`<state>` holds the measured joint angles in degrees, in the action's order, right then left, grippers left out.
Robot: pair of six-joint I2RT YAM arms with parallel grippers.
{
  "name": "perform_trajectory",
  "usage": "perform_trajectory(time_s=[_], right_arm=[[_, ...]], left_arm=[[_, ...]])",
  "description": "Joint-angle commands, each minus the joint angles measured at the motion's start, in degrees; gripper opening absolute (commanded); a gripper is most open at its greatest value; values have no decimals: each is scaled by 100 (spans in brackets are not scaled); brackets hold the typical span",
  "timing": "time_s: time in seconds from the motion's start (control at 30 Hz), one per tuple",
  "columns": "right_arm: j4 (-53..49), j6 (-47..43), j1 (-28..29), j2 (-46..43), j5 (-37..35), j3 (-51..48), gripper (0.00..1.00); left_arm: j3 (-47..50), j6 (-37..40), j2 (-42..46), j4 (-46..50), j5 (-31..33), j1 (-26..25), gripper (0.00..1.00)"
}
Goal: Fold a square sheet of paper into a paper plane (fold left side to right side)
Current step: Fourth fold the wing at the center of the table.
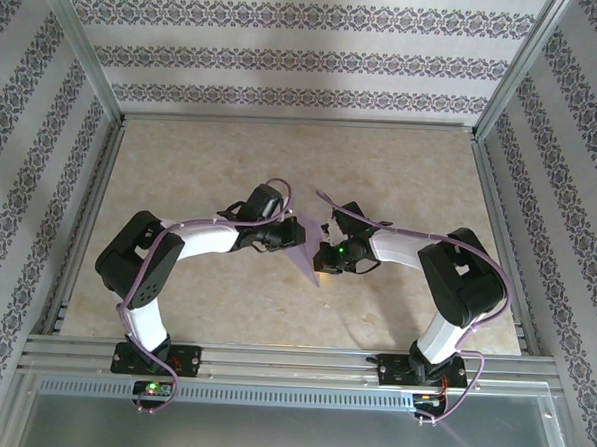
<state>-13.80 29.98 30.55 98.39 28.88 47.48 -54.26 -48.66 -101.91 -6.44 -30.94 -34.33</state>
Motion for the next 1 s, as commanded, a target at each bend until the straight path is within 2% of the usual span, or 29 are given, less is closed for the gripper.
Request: perform_trajectory(time_s=[0.0, 0.53, 0.97], right_arm=[[-640, -132, 87, 417, -1037, -179, 0], [-895, -209, 241, 481, -1253, -47, 0], [-1096, -289, 281, 497, -1436, -2, 0]], left_arm=[[86, -228, -172, -444, -78, -196, 10], [-432, -330, -839, -745, -202, -276, 9], [-497, -126, -1083, -550, -77, -183, 9]])
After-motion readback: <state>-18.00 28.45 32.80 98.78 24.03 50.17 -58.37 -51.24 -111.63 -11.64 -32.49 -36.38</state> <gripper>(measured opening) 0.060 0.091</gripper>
